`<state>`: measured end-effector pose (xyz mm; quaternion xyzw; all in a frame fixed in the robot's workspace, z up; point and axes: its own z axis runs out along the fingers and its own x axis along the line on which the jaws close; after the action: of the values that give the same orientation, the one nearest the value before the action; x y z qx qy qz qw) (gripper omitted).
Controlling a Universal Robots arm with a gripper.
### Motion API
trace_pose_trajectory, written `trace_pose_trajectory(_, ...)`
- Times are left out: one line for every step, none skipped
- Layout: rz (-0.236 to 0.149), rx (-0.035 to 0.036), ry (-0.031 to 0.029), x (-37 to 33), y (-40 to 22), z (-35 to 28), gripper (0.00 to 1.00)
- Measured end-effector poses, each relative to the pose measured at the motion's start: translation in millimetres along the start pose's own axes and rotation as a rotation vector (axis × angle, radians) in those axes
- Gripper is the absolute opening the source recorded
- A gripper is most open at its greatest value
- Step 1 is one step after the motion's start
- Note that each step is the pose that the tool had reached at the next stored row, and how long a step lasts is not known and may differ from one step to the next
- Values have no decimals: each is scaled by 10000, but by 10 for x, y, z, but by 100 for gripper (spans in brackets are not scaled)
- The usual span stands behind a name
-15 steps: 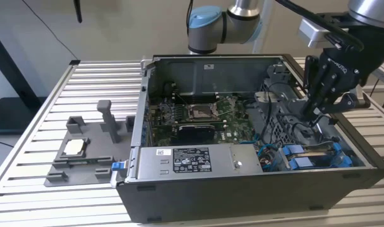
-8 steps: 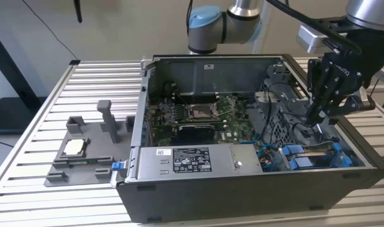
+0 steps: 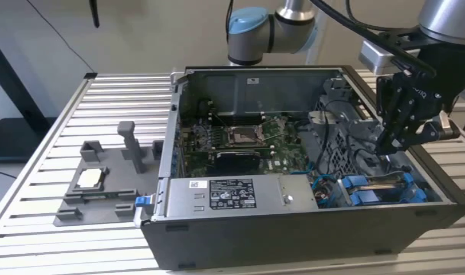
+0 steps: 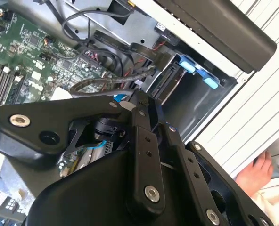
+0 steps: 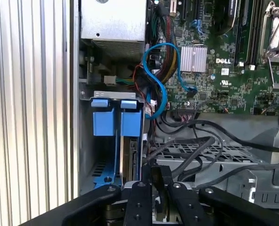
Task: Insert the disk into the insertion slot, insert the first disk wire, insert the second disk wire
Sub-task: 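Insert the first disk wire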
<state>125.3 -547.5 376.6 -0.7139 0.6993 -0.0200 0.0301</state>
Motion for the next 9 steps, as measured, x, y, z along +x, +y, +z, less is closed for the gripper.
trace_pose_trajectory(-1, 35, 1, 6, 0, 6, 19)
trace_pose_trajectory(-1, 70, 4, 13, 1, 13, 19)
trace_pose_trajectory(-2, 95, 8, 20, 1, 18, 19)
trace_pose_trajectory(-2, 118, 12, 28, 2, 23, 19)
trace_pose_trajectory(-3, 135, 14, 35, 3, 29, 19)
trace_pose_trajectory(-3, 144, 15, 43, 3, 34, 19)
trace_pose_trajectory(-3, 149, 17, 51, 4, 38, 19)
trace_pose_trajectory(-3, 153, 18, 58, 4, 43, 19)
trace_pose_trajectory(-3, 158, 17, 65, 5, 48, 19)
